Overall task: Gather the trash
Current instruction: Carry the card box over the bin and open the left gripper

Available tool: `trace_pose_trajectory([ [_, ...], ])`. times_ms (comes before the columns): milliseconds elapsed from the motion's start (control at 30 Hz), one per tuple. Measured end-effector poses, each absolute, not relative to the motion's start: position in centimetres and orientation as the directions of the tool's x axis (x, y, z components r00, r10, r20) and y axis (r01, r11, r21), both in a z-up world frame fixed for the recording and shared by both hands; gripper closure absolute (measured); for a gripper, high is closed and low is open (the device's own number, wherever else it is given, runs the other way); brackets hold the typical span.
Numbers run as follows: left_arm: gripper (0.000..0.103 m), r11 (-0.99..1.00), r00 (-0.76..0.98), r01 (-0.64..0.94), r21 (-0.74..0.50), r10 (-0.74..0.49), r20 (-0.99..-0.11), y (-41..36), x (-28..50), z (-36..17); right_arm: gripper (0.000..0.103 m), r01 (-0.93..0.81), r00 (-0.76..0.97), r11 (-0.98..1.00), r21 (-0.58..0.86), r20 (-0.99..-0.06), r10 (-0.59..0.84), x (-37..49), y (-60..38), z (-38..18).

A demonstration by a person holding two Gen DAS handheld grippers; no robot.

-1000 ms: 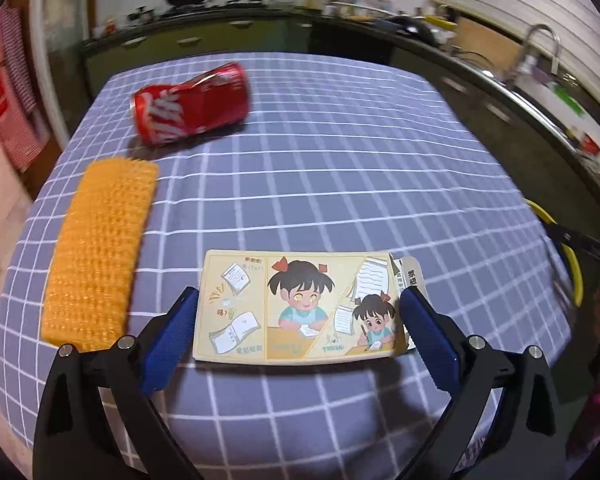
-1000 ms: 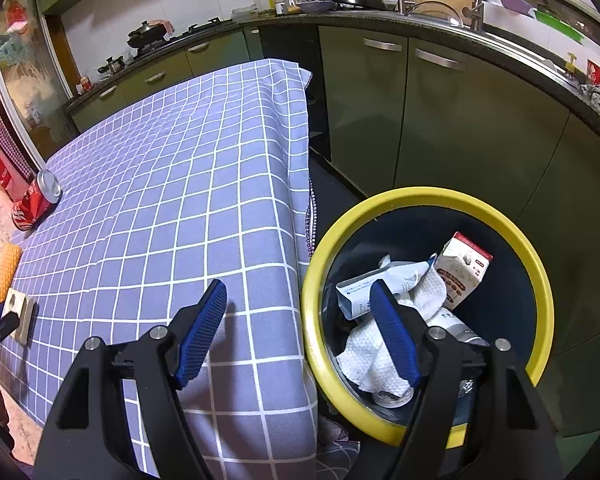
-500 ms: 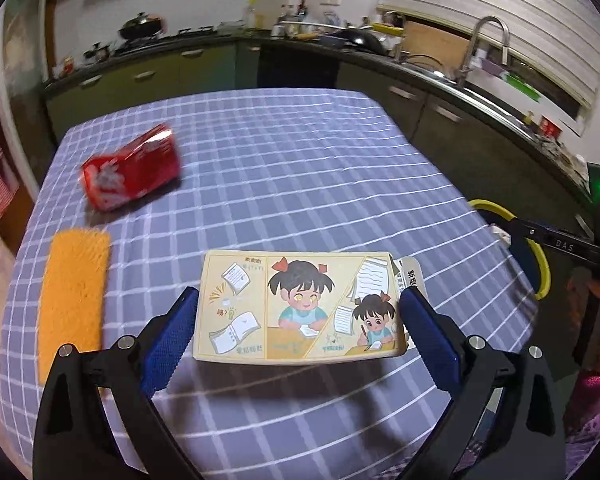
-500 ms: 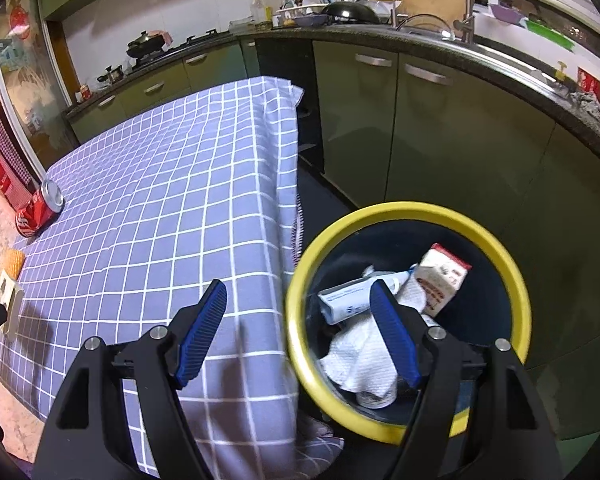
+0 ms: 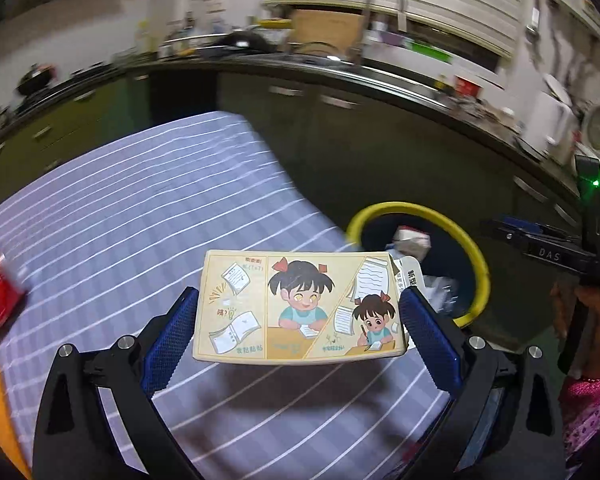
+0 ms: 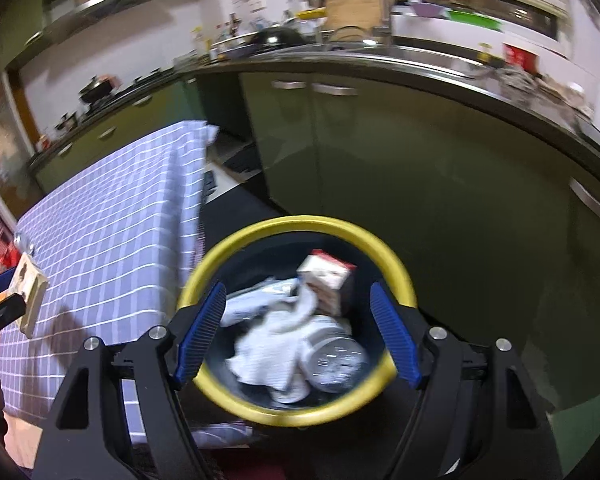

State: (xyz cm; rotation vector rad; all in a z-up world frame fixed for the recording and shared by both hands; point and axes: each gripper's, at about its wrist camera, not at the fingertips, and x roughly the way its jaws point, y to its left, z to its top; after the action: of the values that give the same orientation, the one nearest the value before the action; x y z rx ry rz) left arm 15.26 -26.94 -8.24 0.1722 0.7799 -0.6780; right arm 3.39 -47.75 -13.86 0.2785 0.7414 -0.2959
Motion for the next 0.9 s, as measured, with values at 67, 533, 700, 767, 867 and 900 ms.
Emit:
trace_pose_trajectory([
  [67,0.006,0.740,0.485,0.665,-0.099,-0.529,-0.697,-29.8,15.4,-8.1,0.032,0.387,0.698,0.910,0.151,-0.693,-0.181,2.5,-49.0,-14.1],
  [533,0.005,0.587,0.347,0.806,-0.082,-0.580,-0.737,-46.5,16.6,-11.0,0.031,0.473,0.696,0.859,0.199,-0.681,-0.225,-1.1,-53.6,-14.8],
  [700,0.005,0.613,0.364,0.786,-0.083,-0.567,-0.739,-47.5,17.0,-11.7,0.030,0.477,0.704,0.854,0.206,-0.671,-0.231,-1.8,-53.2,-14.6],
  [767,0.005,0.615,0.373,0.784,-0.088,-0.579,-0.725,-46.3,16.6,-11.1,0.030,0.476,0.703,0.855,0.205,-0.673,-0.230,-1.8,-53.2,-14.7],
  [867,0.005,0.624,0.413,0.778,-0.076,-0.598,-0.687,-43.4,15.7,-9.5,0.030,0.467,0.700,0.860,0.204,-0.680,-0.218,-1.2,-52.9,-15.0],
  [900,0.005,0.631,0.424,0.773,-0.073,-0.598,-0.680,-42.5,15.6,-8.9,0.030,0.462,0.700,0.863,0.204,-0.681,-0.214,-1.0,-52.7,-15.0],
])
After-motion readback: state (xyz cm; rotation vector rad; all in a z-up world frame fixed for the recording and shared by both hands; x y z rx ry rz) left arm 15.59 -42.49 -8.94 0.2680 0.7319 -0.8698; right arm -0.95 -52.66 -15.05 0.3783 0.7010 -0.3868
